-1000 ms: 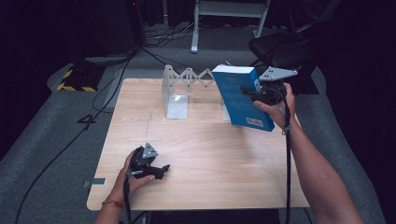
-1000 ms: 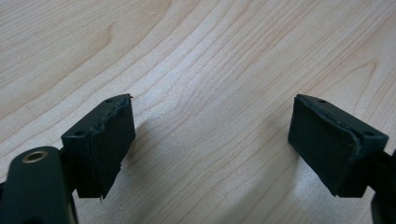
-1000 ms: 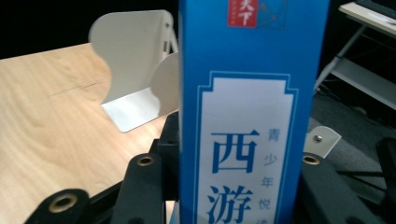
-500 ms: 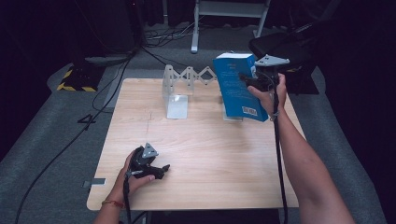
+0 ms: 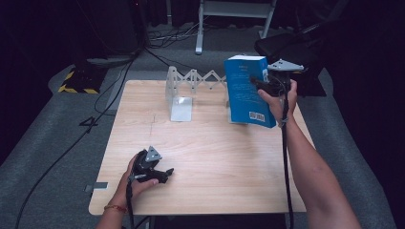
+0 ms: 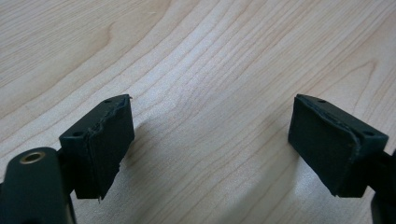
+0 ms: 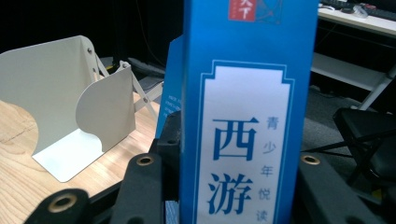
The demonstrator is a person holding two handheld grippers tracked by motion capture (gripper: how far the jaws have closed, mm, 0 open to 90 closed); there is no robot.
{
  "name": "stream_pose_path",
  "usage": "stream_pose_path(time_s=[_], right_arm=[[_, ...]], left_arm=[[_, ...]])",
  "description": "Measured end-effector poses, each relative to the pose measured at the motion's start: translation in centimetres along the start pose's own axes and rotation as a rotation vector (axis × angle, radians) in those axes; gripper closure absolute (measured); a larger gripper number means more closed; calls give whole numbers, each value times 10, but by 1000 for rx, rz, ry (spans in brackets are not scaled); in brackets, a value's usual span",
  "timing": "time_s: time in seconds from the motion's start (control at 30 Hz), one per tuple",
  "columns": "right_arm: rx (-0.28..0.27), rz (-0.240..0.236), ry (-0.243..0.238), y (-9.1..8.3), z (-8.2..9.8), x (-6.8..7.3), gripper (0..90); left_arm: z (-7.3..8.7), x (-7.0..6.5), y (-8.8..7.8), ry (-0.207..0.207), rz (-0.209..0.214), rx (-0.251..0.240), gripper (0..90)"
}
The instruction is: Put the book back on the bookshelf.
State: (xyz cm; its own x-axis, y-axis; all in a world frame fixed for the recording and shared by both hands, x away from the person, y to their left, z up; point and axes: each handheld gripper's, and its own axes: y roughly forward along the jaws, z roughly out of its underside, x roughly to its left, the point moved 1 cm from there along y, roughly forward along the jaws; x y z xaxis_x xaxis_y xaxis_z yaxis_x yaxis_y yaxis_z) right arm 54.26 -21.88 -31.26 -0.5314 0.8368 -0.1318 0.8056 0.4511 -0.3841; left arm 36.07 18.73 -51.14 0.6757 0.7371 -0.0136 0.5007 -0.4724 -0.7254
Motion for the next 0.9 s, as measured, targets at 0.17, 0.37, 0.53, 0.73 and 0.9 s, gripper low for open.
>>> stream_pose_path(time_s=[0.17, 0.37, 0.53, 0.73, 0.9], right_arm=[[-29, 5, 22, -11, 2, -2, 615], [-29, 12, 37, -3, 5, -2, 615], [-27, 14, 35, 9, 6, 0, 615], [-36, 19, 40, 26, 6, 0, 615], [-62, 17, 25, 30, 17, 4, 614]], left_arm=[[0, 0, 0, 3, 0, 1, 147], [0, 0, 0, 4, 0, 1, 147], [0, 0, 0, 3, 1, 1, 147], [0, 0, 0, -2, 5, 1, 147], [0, 0, 0, -1, 4, 1, 147]])
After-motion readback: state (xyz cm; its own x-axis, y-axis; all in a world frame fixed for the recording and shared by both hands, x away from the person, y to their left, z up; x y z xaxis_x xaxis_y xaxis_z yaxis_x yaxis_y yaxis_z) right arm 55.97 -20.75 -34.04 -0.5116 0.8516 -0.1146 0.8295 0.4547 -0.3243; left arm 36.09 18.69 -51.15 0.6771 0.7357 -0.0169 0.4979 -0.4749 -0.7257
